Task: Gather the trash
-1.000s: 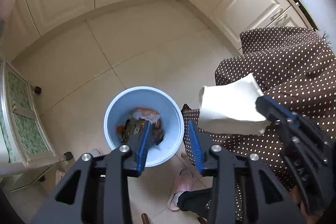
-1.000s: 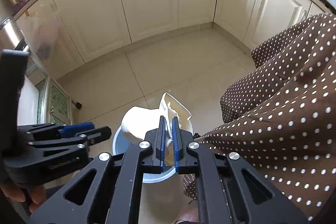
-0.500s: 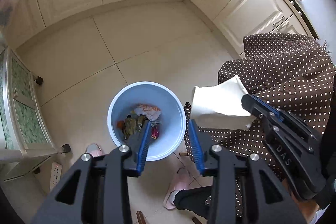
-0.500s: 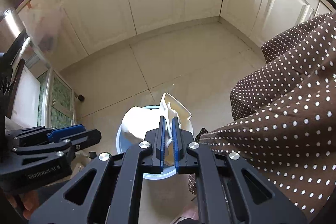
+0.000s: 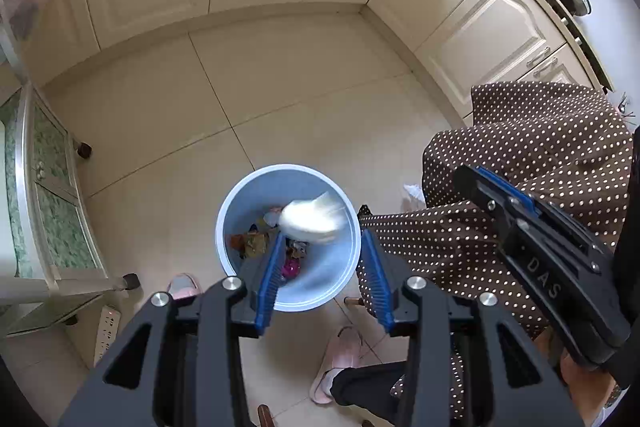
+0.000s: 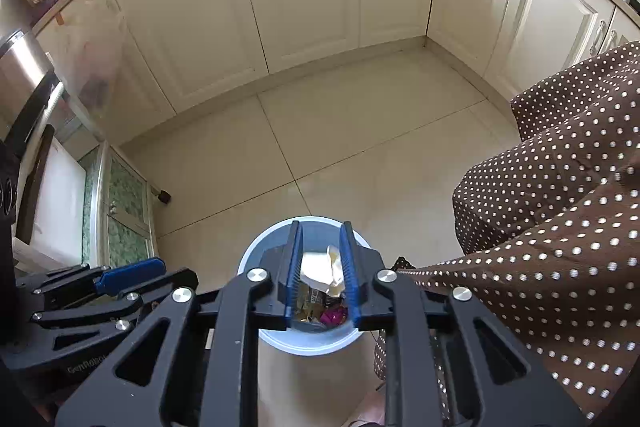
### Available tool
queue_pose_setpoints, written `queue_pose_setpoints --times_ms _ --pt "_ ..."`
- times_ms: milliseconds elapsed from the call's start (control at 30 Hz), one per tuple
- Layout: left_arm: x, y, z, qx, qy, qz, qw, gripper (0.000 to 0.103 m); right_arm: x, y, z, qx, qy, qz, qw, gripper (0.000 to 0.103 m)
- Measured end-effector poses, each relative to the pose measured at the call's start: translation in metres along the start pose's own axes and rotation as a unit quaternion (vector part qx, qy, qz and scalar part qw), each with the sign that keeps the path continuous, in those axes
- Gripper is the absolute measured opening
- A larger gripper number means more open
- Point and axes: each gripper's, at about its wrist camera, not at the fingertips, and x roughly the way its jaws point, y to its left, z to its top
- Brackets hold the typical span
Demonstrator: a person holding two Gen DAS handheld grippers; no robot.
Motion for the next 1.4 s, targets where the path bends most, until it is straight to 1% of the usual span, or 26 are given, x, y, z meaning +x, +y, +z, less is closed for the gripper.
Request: queue_pose_setpoints --times_ms 67,167,300,367,433,500,533,567,600,633,700,800,867,933,967,1100,1133,1167,1233,1267,1400 --pt "-0.011 -0.007 0.000 0.009 -0.010 -0.003 0.9999 0.041 -0.014 0.002 -0.001 -0.009 -0.007 -0.009 1.000 0.020" --pt "-0.030 -0.022 -0.004 0.025 -0.027 -0.001 0.9993 0.048 -0.046 0.001 -0.004 -0.016 -0.022 -0.032 0.999 0.027" --pt "-0.067 -0.049 -0.011 0.053 -0.061 -0.010 0.9967 0.049 -0.097 0.000 -0.015 -0.028 -0.053 -0.073 0.996 0.035" --pt "-0.091 -0.065 -0.018 0.068 -0.081 -0.020 0.9941 0.052 -0.132 -0.002 -0.024 -0.028 -0.073 -0.096 0.992 0.040" --pt "-0.113 -0.076 -0.025 0.080 -0.101 -0.026 0.9914 0.054 -0.165 -0.004 -0.033 -0.026 -0.094 -0.111 0.989 0.050" --pt "-0.140 -0.089 -0.035 0.095 -0.122 -0.031 0.9874 0.062 -0.200 -0.006 -0.044 -0.024 -0.116 -0.123 0.985 0.053" --pt "-0.154 -0.097 -0.042 0.103 -0.134 -0.034 0.9850 0.065 -0.222 -0.006 -0.052 -0.023 -0.132 -0.132 0.982 0.057" --pt "-0.163 -0.102 -0.047 0.108 -0.141 -0.035 0.9835 0.065 -0.240 -0.007 -0.059 -0.021 -0.145 -0.139 0.979 0.060" --pt "-0.175 -0.111 -0.055 0.115 -0.147 -0.036 0.9818 0.065 -0.256 -0.009 -0.065 -0.017 -0.156 -0.145 0.977 0.064" --pt "-0.184 -0.118 -0.062 0.122 -0.151 -0.040 0.9801 0.065 -0.271 -0.009 -0.072 -0.014 -0.167 -0.154 0.974 0.066" --pt "-0.205 -0.134 -0.078 0.145 -0.163 -0.052 0.9746 0.065 -0.299 -0.011 -0.085 -0.007 -0.186 -0.166 0.968 0.069" --pt "-0.237 -0.159 -0.103 0.180 -0.189 -0.058 0.9635 0.068 -0.337 -0.019 -0.109 0.021 -0.207 -0.175 0.962 0.072" --pt "-0.256 -0.170 -0.117 0.196 -0.206 -0.064 0.9566 0.074 -0.357 -0.026 -0.125 0.033 -0.219 -0.184 0.958 0.074" --pt "-0.277 -0.184 -0.134 0.213 -0.227 -0.069 0.9479 0.076 -0.377 -0.031 -0.140 0.047 -0.232 -0.192 0.952 0.076" --pt "-0.285 -0.188 -0.140 0.219 -0.233 -0.070 0.9449 0.076 -0.389 -0.032 -0.149 0.051 -0.241 -0.201 0.948 0.077" --pt "-0.320 -0.210 -0.172 0.246 -0.264 -0.068 0.9302 0.076 -0.420 -0.034 -0.172 0.065 -0.262 -0.214 0.939 0.078" --pt "-0.328 -0.213 -0.178 0.250 -0.269 -0.069 0.9274 0.076 -0.428 -0.034 -0.177 0.067 -0.267 -0.219 0.936 0.080" --pt "-0.337 -0.217 -0.187 0.256 -0.280 -0.069 0.9227 0.076 -0.436 -0.034 -0.183 0.070 -0.274 -0.222 0.933 0.081" --pt "-0.351 -0.223 -0.199 0.264 -0.293 -0.076 0.9158 0.076 -0.452 -0.032 -0.193 0.074 -0.287 -0.231 0.927 0.085" --pt "-0.355 -0.225 -0.203 0.266 -0.296 -0.079 0.9140 0.076 -0.459 -0.031 -0.198 0.075 -0.294 -0.235 0.923 0.085" --pt "-0.383 -0.234 -0.229 0.283 -0.319 -0.093 0.8996 0.076 -0.492 -0.021 -0.226 0.080 -0.325 -0.252 0.908 0.086"
